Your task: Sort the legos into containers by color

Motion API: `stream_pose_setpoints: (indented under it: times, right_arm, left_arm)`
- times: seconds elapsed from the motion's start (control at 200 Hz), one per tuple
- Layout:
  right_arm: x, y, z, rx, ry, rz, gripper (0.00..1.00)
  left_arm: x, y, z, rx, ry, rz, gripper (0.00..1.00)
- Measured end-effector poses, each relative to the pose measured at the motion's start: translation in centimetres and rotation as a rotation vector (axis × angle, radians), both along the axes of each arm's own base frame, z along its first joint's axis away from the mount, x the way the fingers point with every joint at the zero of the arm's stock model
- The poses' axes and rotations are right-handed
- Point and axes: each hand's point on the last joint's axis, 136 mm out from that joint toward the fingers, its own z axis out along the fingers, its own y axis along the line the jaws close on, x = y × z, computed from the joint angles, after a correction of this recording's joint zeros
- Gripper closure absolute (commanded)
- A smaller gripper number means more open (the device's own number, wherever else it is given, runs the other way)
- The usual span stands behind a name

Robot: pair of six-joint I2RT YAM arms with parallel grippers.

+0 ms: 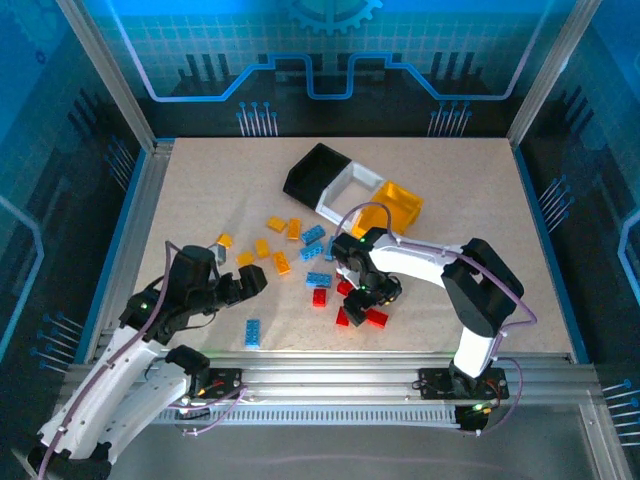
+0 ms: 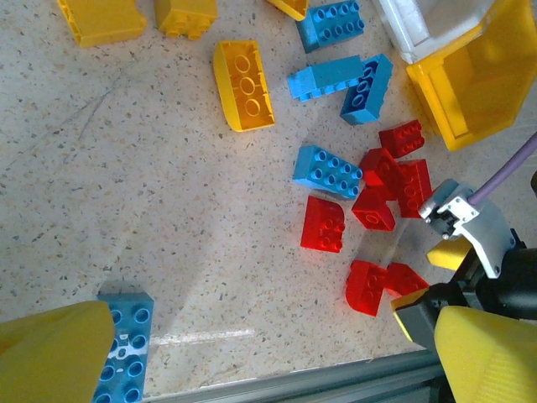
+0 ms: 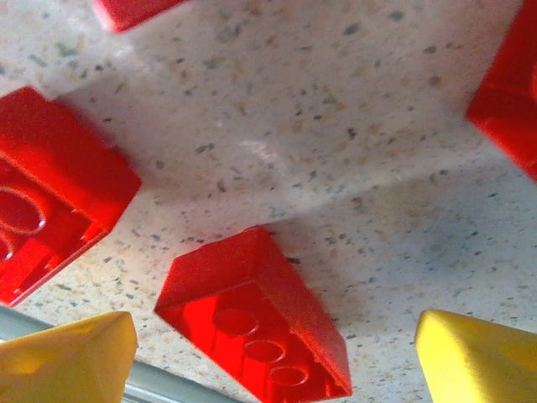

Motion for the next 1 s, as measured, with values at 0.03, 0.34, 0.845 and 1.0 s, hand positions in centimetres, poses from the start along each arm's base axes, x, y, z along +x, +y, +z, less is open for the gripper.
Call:
stream_pose_setpoints:
  times: [0.03, 0.34, 0.845, 1.0]
  right_arm:
    - [0.2, -0.1, -0.1, -0.001, -0.003, -0.009, 0.15]
    - [0.7, -1.3, -1.2, -0.027, -0.001, -0.060, 0.21]
    - [0.8, -2.8, -1.9, -0.038, -0.021, -0.167, 0.50]
    - [0.7, -2.8, -1.9, -0.034, -0.028, -0.180, 0.57]
  left_arm:
    - [0.0, 0.0, 0.1, -0.002, -0.003, 0.000, 0.01]
    - [-0.1, 0.0, 0.2, -0.005, -0.012, 0.001, 0.01]
    - [-0.3, 0.1, -0.2, -0.018, 0.004, 0.020, 0.01]
    - [-0.3, 0.1, 0.0, -0.023, -0.002, 0.023, 0.01]
